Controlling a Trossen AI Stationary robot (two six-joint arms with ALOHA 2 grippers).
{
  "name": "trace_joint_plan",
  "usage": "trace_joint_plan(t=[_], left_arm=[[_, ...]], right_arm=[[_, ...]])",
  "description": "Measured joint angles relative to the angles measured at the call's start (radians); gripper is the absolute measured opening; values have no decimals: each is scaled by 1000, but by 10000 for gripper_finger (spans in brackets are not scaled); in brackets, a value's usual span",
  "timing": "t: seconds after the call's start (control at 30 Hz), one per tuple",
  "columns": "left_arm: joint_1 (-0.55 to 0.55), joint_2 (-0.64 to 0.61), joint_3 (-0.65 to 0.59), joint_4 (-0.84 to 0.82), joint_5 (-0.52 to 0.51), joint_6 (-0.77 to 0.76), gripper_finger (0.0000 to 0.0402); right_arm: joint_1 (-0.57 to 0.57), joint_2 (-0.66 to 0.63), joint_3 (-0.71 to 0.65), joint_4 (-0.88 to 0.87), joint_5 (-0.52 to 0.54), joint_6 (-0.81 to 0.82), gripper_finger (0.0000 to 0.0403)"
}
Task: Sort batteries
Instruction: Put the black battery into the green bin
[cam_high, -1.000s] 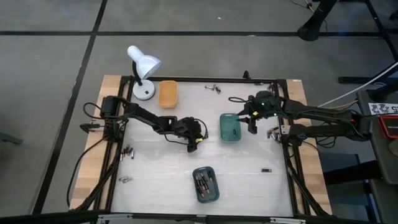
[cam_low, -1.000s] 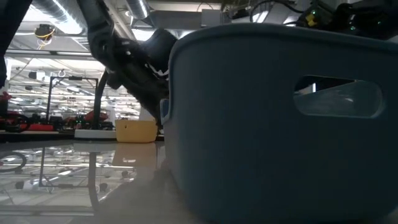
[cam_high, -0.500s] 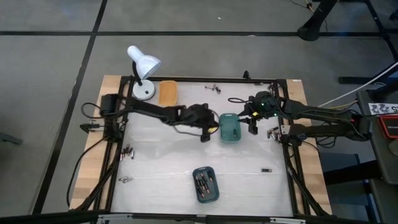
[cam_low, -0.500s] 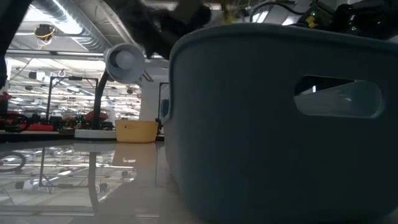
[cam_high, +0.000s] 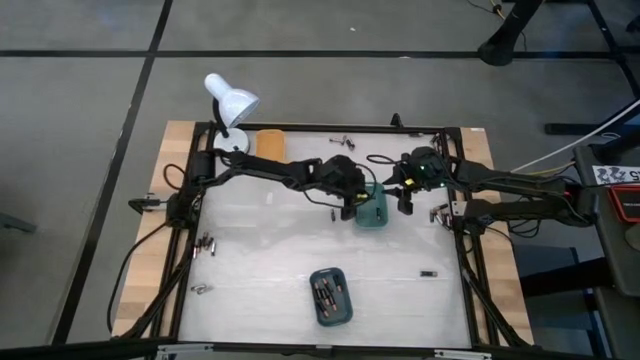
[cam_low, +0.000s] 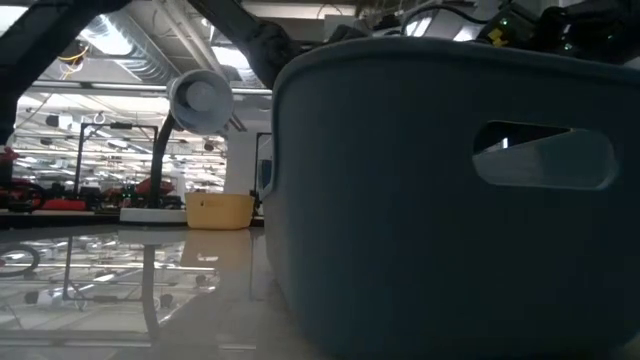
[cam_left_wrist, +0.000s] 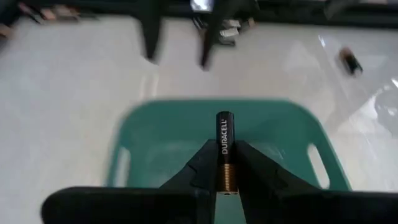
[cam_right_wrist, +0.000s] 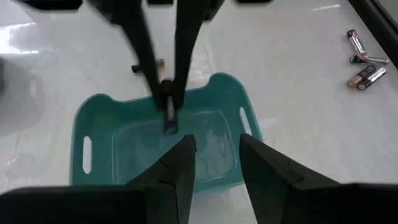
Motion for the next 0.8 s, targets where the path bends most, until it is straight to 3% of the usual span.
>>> trace_joint_plan(t=[0.23,0.43,0.8], left_arm=[[-14,16,-1,35,-20,20,111],[-22,-26,-3,-42,-27,71,150],[-40,-141,-2,-553,-24,327,155]], right_arm=[[-1,0,-25,71,47,-9,126],[-1,0,-25,75,56,21,126],[-1,0,-25,90,80,35,126]])
